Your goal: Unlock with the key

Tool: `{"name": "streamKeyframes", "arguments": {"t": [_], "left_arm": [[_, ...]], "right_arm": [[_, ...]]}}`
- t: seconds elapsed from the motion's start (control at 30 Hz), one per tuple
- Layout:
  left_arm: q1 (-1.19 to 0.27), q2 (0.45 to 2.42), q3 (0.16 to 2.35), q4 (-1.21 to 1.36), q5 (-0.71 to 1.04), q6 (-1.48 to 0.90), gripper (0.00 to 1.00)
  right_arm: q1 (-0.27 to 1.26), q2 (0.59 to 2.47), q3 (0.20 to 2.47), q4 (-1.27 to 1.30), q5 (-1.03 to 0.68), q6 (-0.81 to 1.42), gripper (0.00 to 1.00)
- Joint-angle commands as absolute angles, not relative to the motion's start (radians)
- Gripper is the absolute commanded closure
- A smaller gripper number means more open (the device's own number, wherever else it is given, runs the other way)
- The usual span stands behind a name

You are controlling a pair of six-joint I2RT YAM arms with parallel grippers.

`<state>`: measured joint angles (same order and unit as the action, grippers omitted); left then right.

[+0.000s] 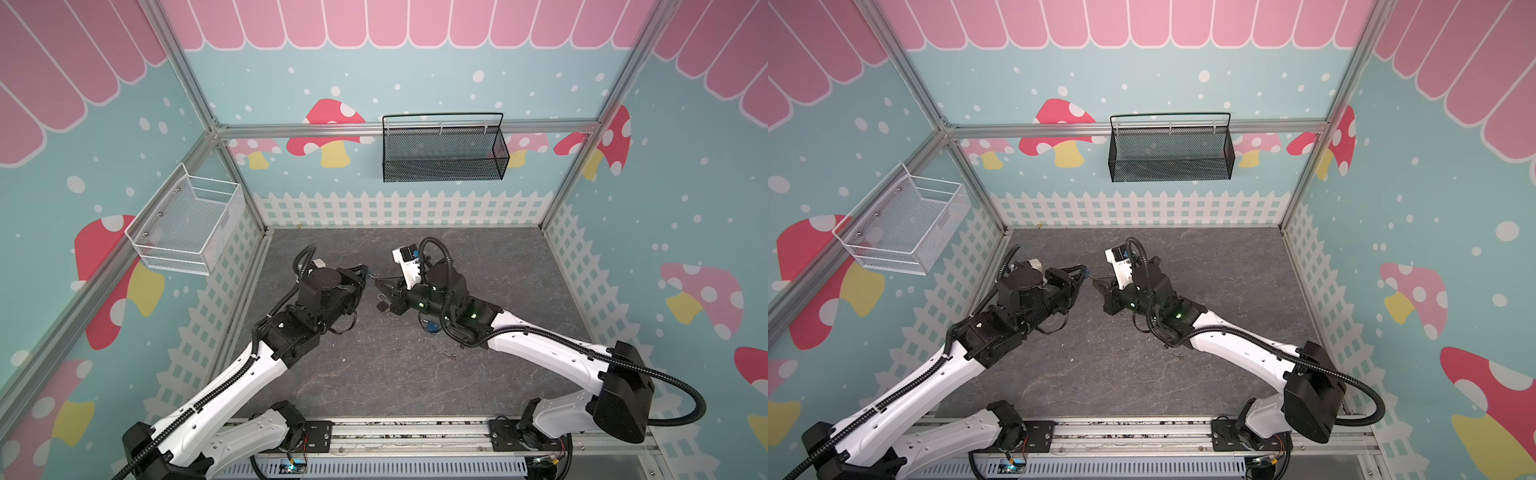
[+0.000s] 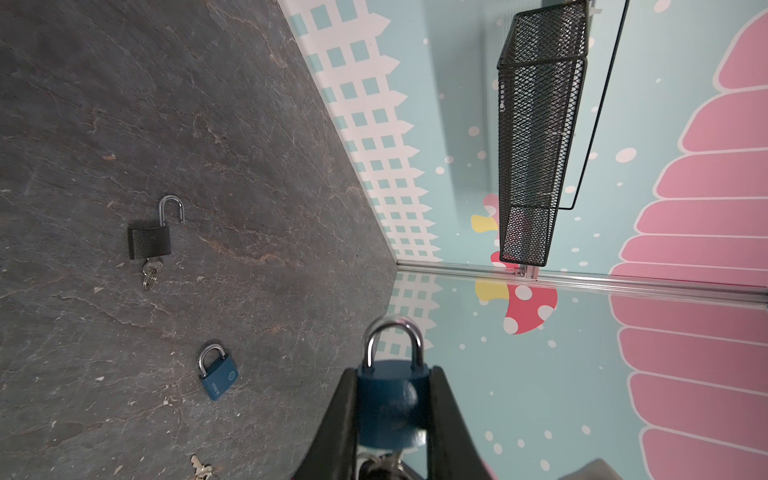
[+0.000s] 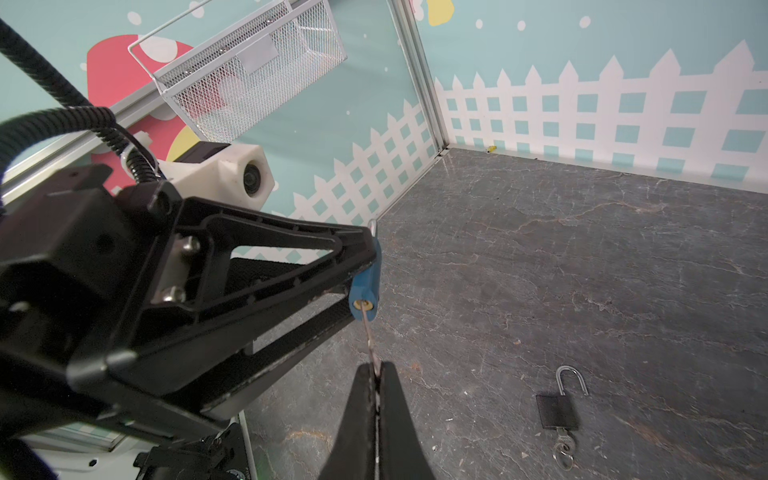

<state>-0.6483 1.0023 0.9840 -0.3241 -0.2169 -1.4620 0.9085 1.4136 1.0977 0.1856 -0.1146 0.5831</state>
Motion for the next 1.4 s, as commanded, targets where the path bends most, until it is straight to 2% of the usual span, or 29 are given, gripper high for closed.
{"name": "streamKeyframes", "arguments": {"t": [0.0, 0.5, 0.9, 1.17, 1.37], "left_arm": [[-0.647, 0.988, 0.98, -0.313, -0.224, -1.454, 1.0], [-0.653, 1.004, 0.981, -0.301, -0.227, -1.434, 1.0], [-0.687, 1.028, 0.997, -0.366, -0.311, -1.4, 1.0], [-0.698, 1.045, 0.97, -0.237, -0.265, -1.547, 1.0], [-0.707, 1.035, 0.959, -0.245, -0.29, -1.577, 1.0]], "right_arm": [[0.902, 1.416, 1.111, 0.196, -0.108, 0.602, 1.0], [0.901, 1.444, 1.151, 0.185, -0.111, 0.59, 1.0], [0.907, 1.463, 1.204, 0.172, -0.174, 0.661, 1.0], [0.961, 1.439, 1.088, 0.302, -0.048, 0.692, 1.0], [0.98, 1.403, 1.048, 0.361, 0.028, 0.657, 1.0]]}}
